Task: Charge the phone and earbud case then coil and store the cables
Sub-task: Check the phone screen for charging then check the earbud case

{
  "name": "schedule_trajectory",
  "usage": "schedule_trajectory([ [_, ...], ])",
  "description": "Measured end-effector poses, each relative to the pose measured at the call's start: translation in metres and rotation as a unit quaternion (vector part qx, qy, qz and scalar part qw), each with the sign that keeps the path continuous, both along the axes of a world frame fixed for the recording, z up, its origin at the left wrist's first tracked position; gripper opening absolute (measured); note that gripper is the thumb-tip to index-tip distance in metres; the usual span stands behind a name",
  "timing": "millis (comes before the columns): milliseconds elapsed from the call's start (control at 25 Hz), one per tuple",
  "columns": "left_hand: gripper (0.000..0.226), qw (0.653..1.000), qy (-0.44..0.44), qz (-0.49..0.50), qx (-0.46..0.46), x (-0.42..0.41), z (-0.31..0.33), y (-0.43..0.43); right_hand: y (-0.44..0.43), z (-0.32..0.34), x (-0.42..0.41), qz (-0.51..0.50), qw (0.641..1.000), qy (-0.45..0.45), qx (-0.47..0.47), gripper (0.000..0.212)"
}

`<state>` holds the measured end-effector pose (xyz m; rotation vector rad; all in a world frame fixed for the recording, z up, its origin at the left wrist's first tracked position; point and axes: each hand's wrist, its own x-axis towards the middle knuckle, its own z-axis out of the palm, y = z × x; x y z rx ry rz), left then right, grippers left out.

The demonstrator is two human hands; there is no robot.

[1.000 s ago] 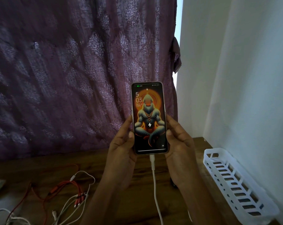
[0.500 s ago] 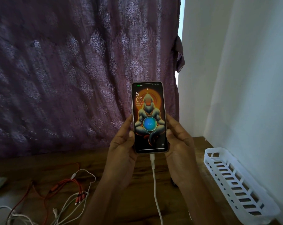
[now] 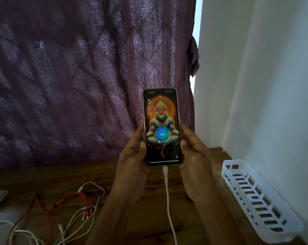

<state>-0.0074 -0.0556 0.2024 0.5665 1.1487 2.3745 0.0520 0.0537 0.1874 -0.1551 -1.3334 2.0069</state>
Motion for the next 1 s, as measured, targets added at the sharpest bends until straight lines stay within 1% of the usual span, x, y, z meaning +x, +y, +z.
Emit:
schedule_trajectory([
  [320, 0.039, 1.000, -0.002, -0.007, -0.001, -0.001, -0.003, -0.002, -0.002, -0.003, 0.001, 0.008, 1.000, -0.002, -0.011, 0.039],
  [600, 0.038, 1.000, 0.011, -0.001, -0.012, -0.001, -0.011, -0.003, -0.003, -0.011, 0.001, -0.002, 1.000, -0.021, -0.014, 0.038],
  [760, 0.038, 0.999, 0.029, 0.005, -0.045, -0.003, -0.026, -0.003, -0.002, -0.025, -0.001, -0.019, 0.998, -0.064, -0.018, 0.036],
  [1000, 0.038, 0.996, -0.008, 0.007, -0.093, -0.010, -0.066, -0.002, -0.001, -0.060, -0.003, -0.026, 0.988, -0.152, -0.005, 0.033],
])
